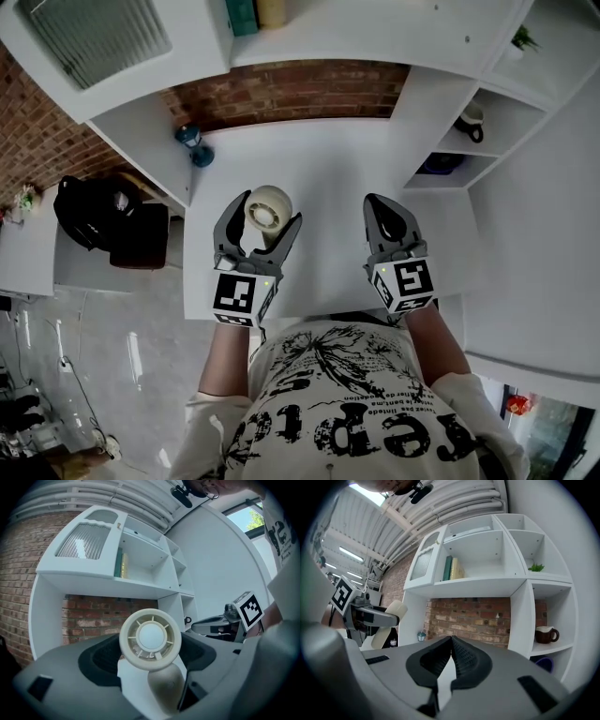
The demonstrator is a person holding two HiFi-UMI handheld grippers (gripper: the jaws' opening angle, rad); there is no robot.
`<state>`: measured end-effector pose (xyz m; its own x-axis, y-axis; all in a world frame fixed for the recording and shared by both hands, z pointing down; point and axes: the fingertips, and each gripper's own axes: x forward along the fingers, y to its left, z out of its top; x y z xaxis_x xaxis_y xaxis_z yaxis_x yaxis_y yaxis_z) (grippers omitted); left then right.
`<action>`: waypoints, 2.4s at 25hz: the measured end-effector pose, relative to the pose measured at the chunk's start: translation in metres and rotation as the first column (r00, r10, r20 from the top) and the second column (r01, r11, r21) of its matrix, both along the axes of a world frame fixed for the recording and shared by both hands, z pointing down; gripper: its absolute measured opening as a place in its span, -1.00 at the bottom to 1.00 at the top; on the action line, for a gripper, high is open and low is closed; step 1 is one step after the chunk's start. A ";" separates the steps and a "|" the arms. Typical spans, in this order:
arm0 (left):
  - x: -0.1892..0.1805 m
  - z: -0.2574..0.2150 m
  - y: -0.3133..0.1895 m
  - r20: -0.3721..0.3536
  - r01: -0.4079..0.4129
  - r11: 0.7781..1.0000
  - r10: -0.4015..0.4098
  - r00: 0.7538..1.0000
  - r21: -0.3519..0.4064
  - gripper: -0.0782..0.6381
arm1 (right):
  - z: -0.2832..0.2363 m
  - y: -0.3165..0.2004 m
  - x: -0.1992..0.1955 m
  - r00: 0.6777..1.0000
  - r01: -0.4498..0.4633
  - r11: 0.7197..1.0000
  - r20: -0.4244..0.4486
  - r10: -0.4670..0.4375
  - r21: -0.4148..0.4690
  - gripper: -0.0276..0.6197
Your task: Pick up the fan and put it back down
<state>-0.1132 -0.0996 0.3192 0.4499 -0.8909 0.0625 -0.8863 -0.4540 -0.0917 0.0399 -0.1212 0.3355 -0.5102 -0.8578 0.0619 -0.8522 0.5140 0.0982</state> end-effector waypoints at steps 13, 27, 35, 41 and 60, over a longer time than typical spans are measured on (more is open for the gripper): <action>0.032 0.115 -0.050 0.052 0.035 0.961 -0.021 0.998 -0.273 0.28 | 0.075 -0.043 0.034 1.000 0.010 0.983 0.011 -0.008 -0.186 -0.87; 0.076 0.265 -0.068 0.114 0.057 0.807 0.013 0.993 -0.588 0.28 | 0.161 -0.069 0.060 0.999 0.031 0.926 0.002 -0.033 -0.376 -0.87; 0.079 0.319 -0.073 0.147 0.104 0.712 -0.002 0.989 -0.694 0.28 | 0.186 -0.077 0.074 0.999 0.032 0.904 -0.006 -0.038 -0.427 -0.87; 0.081 0.342 -0.082 0.161 0.134 0.672 -0.023 0.987 -0.728 0.28 | 0.193 -0.084 0.080 0.999 0.032 0.900 -0.014 -0.043 -0.434 -0.87; 0.082 0.345 -0.082 0.153 0.151 0.626 -0.050 0.987 -0.765 0.29 | 0.183 -0.082 0.078 0.999 0.023 0.914 -0.032 -0.040 -0.404 -0.87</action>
